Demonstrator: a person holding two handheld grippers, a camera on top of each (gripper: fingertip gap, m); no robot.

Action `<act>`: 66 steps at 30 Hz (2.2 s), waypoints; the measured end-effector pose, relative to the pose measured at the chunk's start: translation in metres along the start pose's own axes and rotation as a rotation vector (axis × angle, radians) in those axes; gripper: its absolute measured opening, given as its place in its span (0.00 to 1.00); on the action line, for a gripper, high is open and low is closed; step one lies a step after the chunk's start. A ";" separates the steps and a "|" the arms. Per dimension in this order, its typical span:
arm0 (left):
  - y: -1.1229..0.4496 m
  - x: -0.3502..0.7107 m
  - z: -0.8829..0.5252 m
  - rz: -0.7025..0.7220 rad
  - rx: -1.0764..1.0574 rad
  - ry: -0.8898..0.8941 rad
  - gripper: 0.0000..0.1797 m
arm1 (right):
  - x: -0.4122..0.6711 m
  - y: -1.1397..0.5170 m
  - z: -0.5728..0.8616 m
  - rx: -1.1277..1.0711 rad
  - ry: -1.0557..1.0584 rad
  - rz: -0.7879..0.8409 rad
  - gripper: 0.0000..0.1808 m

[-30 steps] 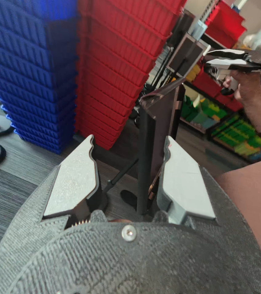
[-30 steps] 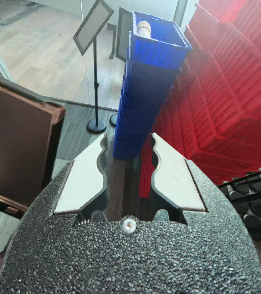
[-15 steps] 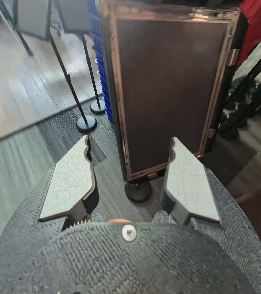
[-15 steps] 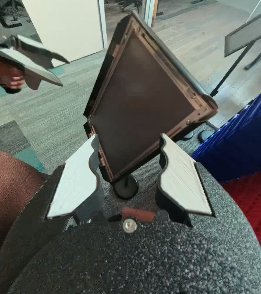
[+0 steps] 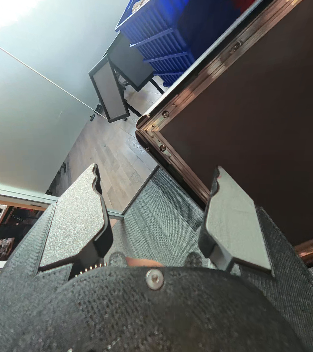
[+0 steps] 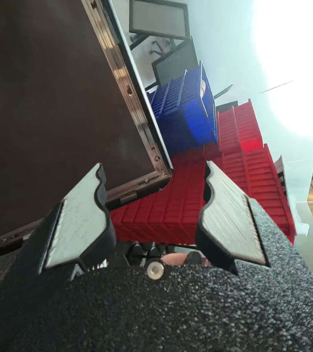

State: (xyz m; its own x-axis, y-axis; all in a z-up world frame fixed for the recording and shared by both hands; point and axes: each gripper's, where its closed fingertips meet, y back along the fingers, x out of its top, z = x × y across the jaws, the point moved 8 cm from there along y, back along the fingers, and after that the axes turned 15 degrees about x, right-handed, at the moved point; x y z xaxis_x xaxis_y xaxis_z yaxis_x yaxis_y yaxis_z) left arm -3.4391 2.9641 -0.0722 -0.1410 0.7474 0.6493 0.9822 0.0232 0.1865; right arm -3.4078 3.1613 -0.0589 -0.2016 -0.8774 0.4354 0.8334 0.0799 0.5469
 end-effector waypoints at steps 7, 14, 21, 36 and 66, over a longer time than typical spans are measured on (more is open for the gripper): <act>0.029 0.023 0.017 0.007 -0.003 0.196 0.66 | -0.012 0.022 -0.011 0.024 -0.319 0.003 0.57; 0.028 0.018 0.036 -0.059 -0.028 0.370 0.66 | -0.025 0.016 -0.021 -0.007 -0.567 0.059 0.58; 0.023 0.003 0.044 -0.138 -0.064 0.503 0.66 | -0.028 0.006 -0.034 0.002 -0.772 0.109 0.59; 0.030 -0.019 0.061 -0.164 -0.062 0.570 0.67 | -0.035 0.002 -0.065 0.018 -0.849 0.114 0.59; 0.088 -0.142 0.166 -0.377 -0.161 0.464 0.66 | -0.098 -0.011 -0.248 0.298 -0.998 -0.067 0.59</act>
State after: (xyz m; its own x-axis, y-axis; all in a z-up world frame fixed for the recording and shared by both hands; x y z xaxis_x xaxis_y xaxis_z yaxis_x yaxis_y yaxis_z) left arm -3.3126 2.9700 -0.2701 -0.5498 0.3394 0.7632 0.8281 0.1016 0.5513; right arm -3.2695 3.1294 -0.2848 -0.6895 -0.1052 0.7166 0.6715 0.2780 0.6869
